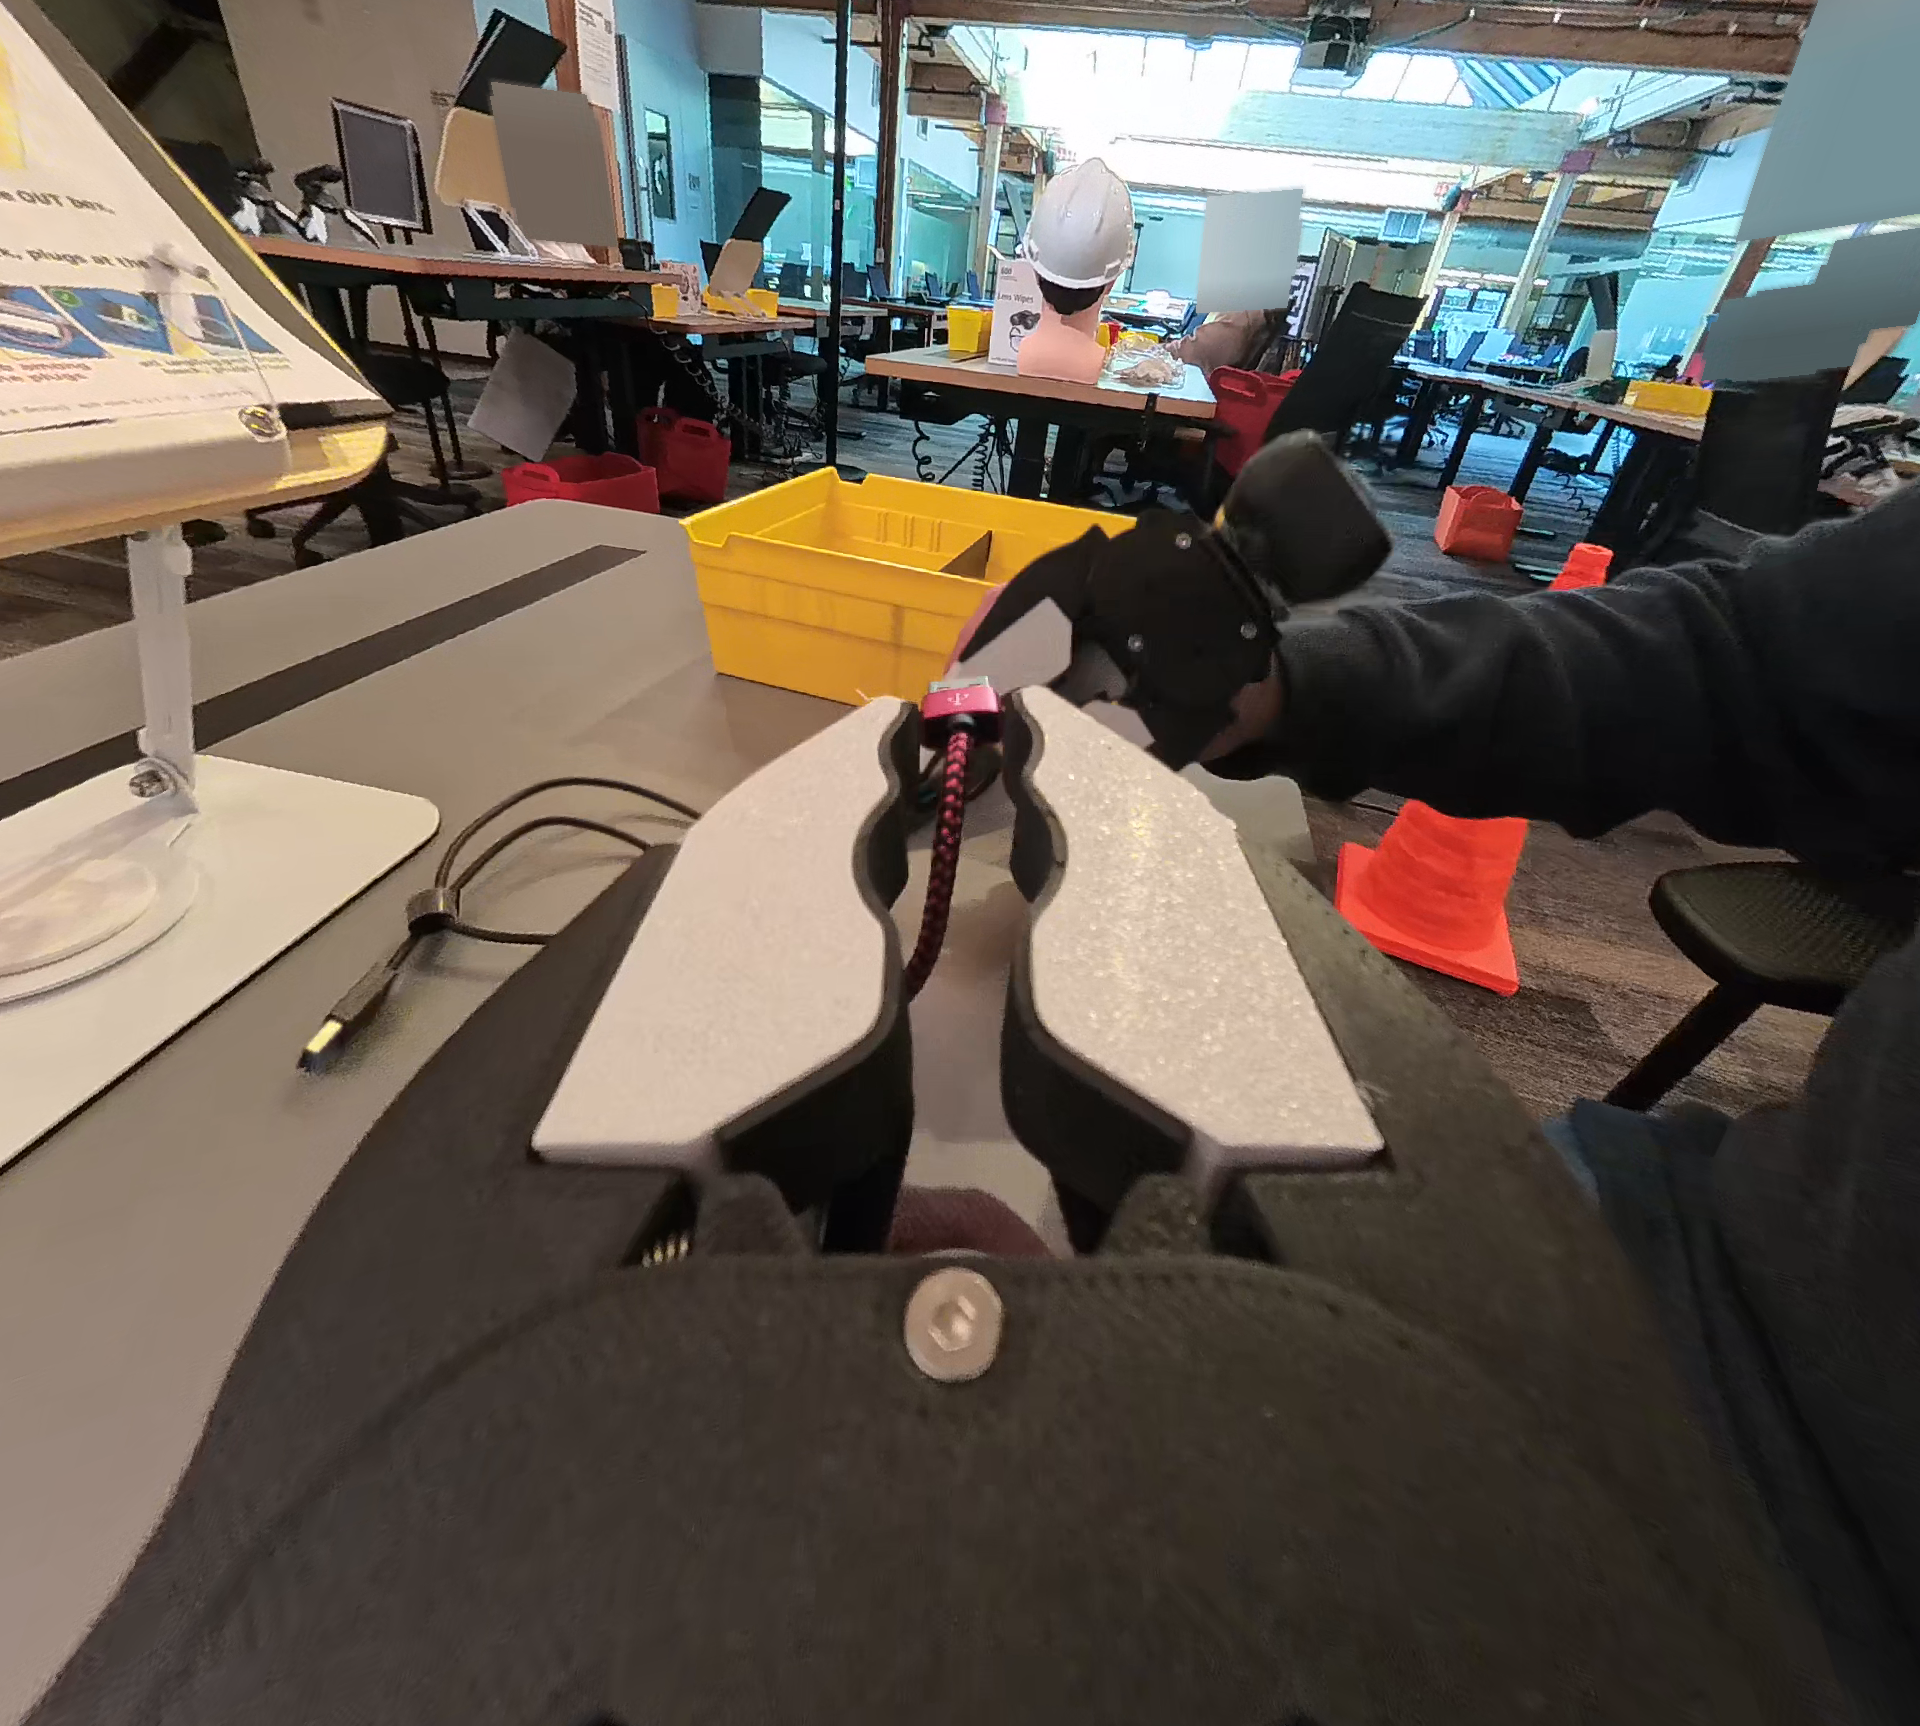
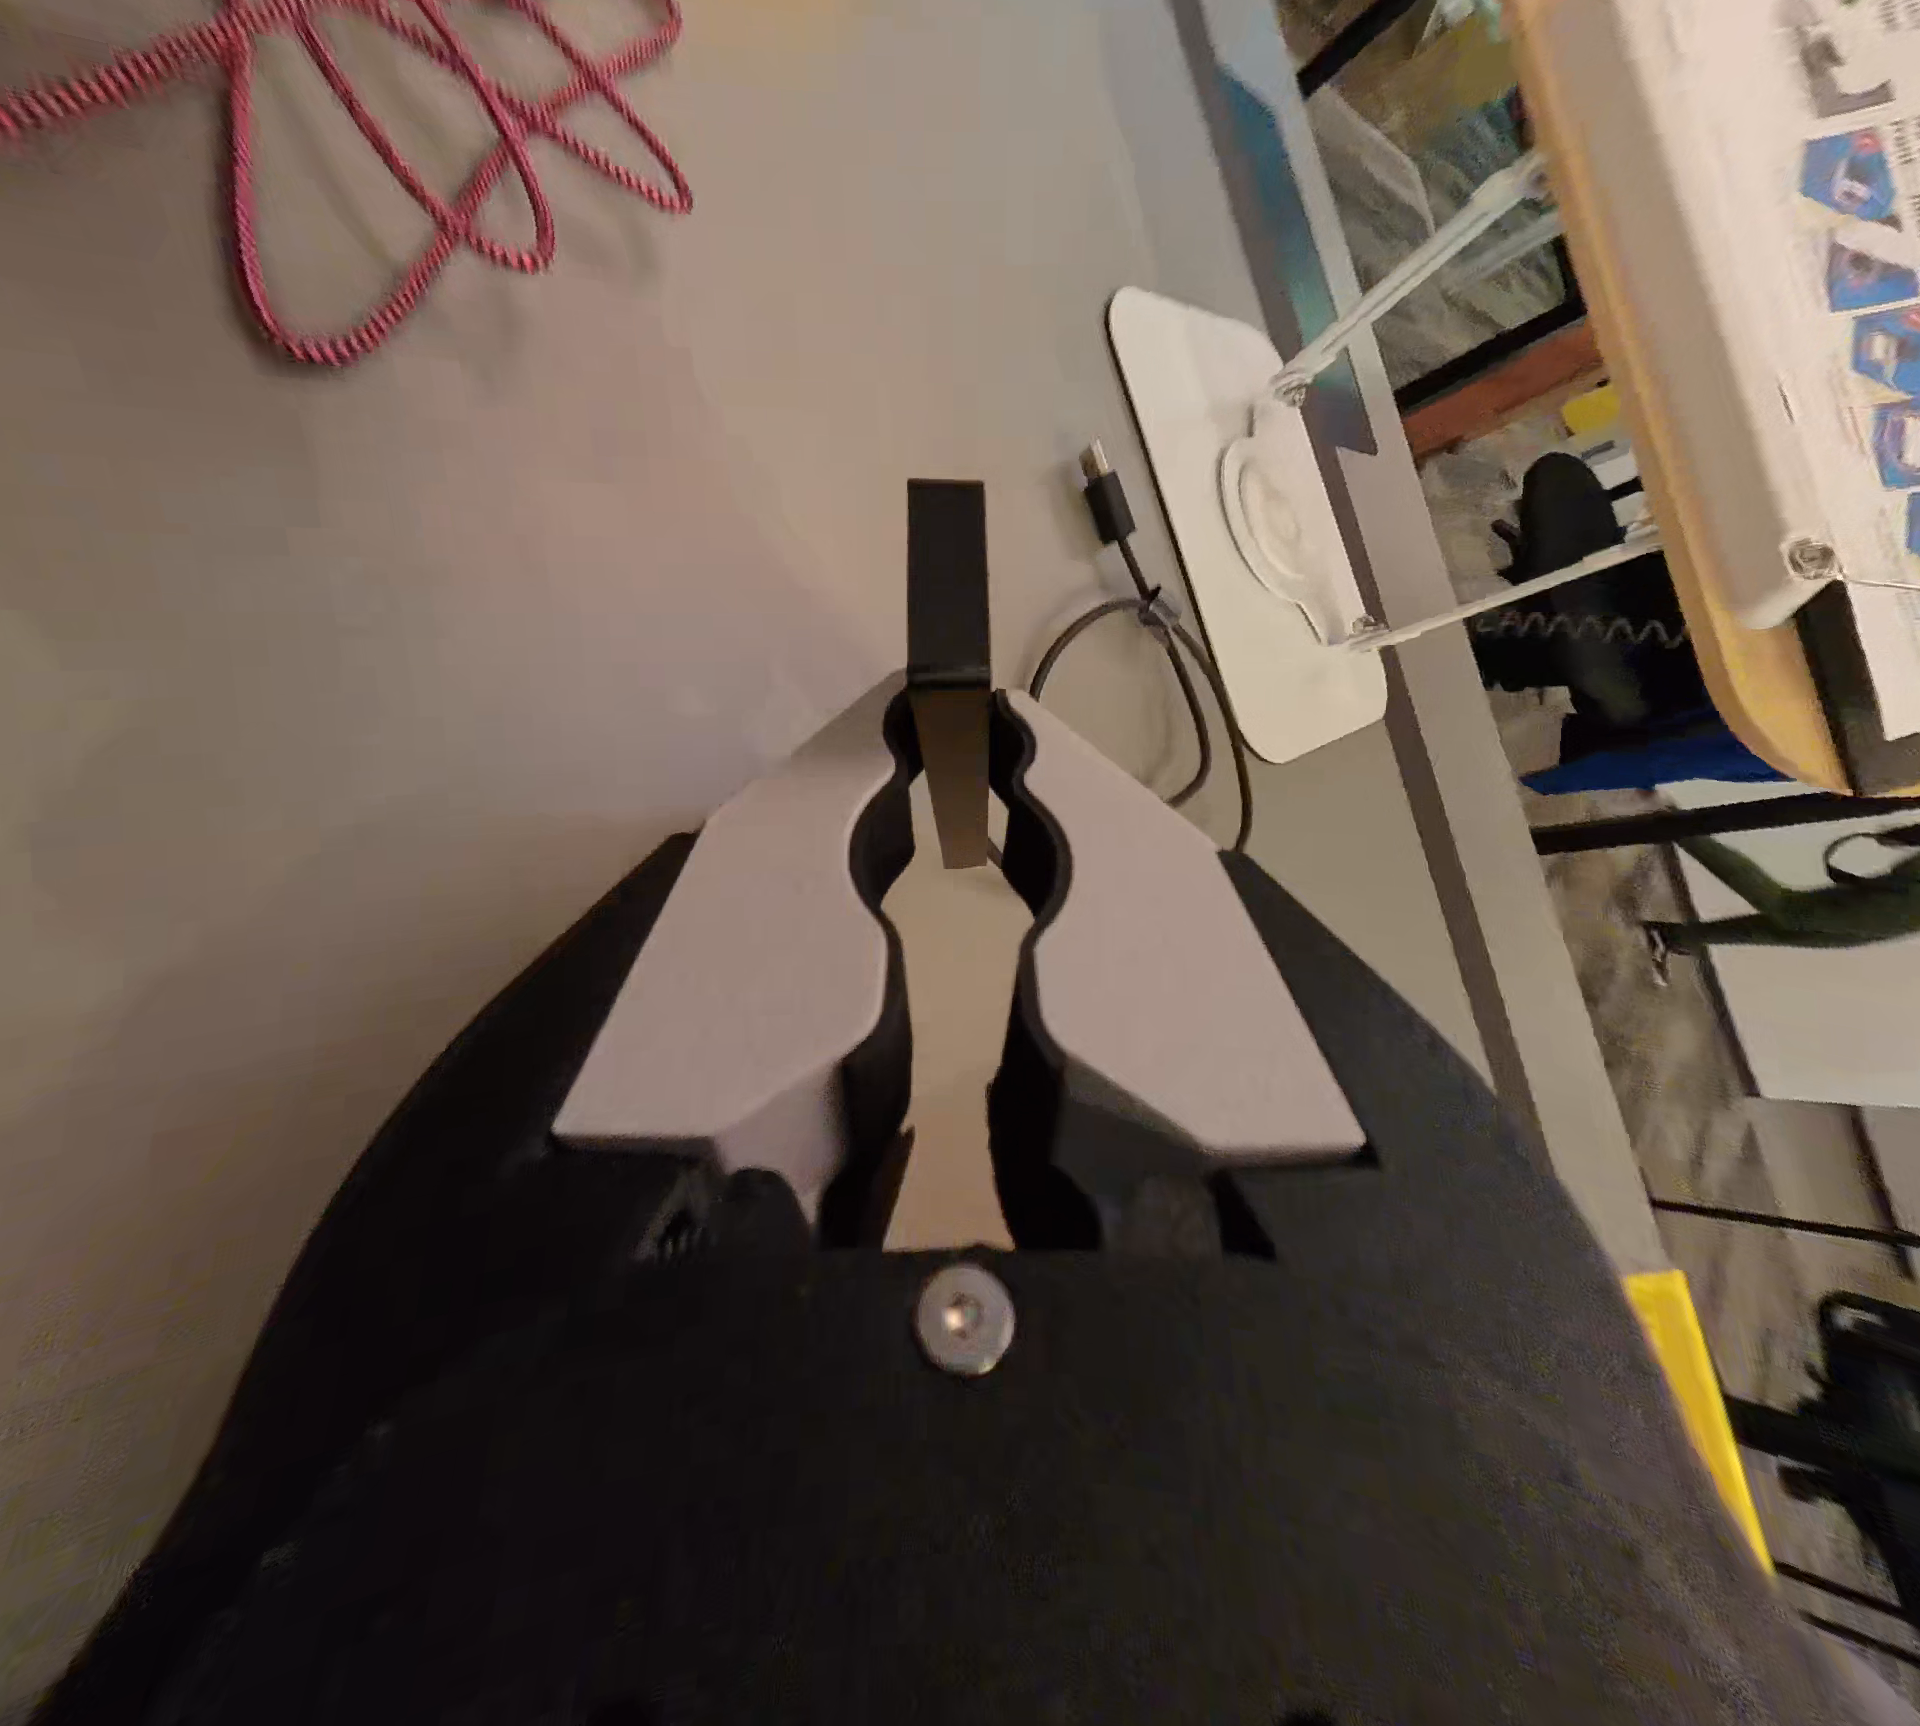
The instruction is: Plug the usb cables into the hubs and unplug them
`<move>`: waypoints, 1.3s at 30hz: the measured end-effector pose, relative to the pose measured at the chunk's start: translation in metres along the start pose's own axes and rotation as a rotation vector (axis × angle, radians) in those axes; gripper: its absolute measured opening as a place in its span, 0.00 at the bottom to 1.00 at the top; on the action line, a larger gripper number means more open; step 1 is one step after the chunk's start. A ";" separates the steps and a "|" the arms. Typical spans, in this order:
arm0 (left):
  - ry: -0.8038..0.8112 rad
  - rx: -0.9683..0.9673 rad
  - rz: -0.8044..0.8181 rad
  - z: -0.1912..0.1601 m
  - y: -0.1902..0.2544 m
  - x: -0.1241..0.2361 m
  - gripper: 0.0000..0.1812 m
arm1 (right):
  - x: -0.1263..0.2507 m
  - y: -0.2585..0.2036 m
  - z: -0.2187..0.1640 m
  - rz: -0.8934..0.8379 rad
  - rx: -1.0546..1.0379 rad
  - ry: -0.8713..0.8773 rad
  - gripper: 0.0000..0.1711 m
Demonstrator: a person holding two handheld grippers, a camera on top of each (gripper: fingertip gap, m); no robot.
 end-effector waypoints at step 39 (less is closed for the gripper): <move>0.043 0.132 -0.136 -0.012 0.021 -0.044 0.08 | 0.032 -0.013 0.049 0.016 -0.074 0.241 0.04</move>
Point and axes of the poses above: each gripper's, where its closed fingertips meet, x back along the fingers, z out of its top, y = z × x across the jaws, the point moved 7 cm from there along x, back along the fingers, and after that the axes turned 13 degrees about -y, right-handed, at the moved point
